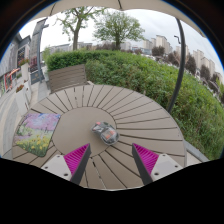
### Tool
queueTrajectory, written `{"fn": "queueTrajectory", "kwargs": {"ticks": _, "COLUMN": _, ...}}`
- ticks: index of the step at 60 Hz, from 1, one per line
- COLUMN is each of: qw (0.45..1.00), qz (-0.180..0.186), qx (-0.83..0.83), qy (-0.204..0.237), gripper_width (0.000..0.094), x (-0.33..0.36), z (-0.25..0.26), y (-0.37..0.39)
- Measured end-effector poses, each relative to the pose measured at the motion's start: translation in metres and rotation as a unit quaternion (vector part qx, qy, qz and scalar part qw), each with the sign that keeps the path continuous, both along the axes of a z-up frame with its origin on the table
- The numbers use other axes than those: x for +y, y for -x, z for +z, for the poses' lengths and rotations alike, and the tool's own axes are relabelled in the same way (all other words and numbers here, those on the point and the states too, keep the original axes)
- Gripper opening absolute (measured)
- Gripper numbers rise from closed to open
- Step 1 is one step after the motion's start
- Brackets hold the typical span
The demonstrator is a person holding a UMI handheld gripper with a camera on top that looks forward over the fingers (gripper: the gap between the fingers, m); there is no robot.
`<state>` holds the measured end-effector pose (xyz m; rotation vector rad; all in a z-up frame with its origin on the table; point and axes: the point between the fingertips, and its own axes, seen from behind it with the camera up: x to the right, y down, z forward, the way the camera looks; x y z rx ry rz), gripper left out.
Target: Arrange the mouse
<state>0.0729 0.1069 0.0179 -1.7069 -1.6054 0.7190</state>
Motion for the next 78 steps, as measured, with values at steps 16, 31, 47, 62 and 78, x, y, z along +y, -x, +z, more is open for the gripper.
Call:
{"fn": "queueTrajectory", "kwargs": {"ticks": 16, "qw": 1.000, "qz": 0.010, "qx": 0.010, "qy": 0.015, "gripper_width": 0.0855, "x": 0.006, "z": -0.027, "y": 0.053}}
{"fn": "queueTrajectory", "kwargs": {"ticks": 31, "qw": 1.000, "qz": 0.017, "qx": 0.010, "qy": 0.018, "gripper_width": 0.0859, "x": 0.016, "z": -0.034, "y": 0.094}}
{"fn": "queueTrajectory", "kwargs": {"ticks": 47, "qw": 1.000, "qz": 0.014, "qx": 0.001, "qy": 0.022, "gripper_width": 0.0716, "x": 0.018, "z": -0.039, "y": 0.112}}
{"fn": "queueTrajectory", "kwargs": {"ticks": 62, "qw": 1.000, "qz": -0.011, "qx": -0.002, "qy": -0.002, "gripper_width": 0.0377, "x": 0.018, "z": 0.003, "y": 0.117}}
{"fn": "queueTrajectory", "kwargs": {"ticks": 78, "qw": 0.997, "qz": 0.042, "qx": 0.024, "qy": 0.065, "gripper_width": 0.0375, "x": -0.134, "z": 0.091, "y": 0.120}}
